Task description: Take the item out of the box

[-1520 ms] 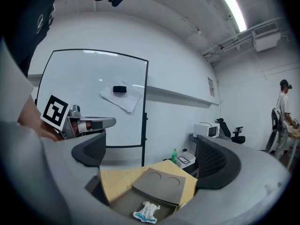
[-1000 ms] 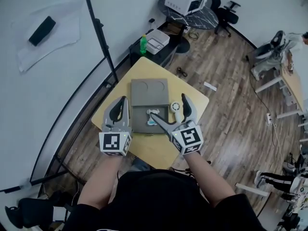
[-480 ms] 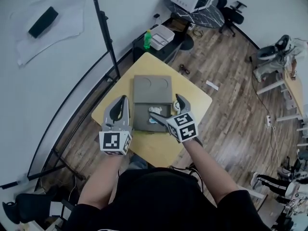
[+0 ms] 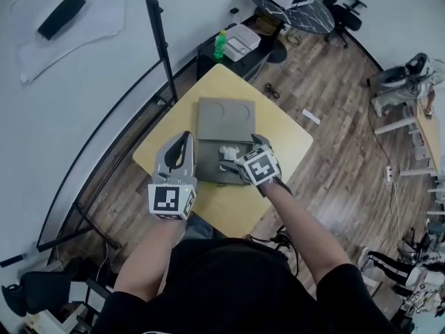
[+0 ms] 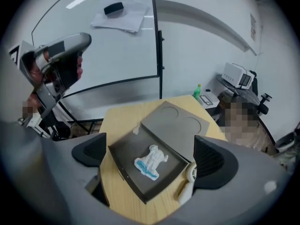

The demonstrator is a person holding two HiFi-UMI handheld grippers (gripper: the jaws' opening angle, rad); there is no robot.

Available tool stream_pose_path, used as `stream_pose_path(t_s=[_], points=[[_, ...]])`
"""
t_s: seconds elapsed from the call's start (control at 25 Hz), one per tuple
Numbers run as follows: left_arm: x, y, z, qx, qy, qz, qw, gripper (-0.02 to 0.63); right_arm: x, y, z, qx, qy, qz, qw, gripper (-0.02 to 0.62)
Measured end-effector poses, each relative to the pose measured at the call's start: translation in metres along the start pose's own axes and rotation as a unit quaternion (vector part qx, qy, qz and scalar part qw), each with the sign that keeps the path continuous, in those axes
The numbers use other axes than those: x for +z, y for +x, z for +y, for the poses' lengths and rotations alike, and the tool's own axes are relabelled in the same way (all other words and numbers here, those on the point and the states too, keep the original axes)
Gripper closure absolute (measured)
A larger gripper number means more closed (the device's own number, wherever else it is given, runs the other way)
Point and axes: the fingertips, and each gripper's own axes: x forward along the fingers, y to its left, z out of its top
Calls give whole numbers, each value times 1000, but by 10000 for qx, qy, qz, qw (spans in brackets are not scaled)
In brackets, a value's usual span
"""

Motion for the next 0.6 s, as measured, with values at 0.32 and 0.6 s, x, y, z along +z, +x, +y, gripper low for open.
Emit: stream_pose_path(t_s=[0.32, 0.6], points=[[-16, 1, 5, 0, -71, 139, 9999, 606, -23, 38, -4, 138, -112, 722, 9972, 3], [-27, 4, 7, 19, -76, 199, 9998, 606, -54, 65, -5, 277, 9, 1379, 9901, 3]])
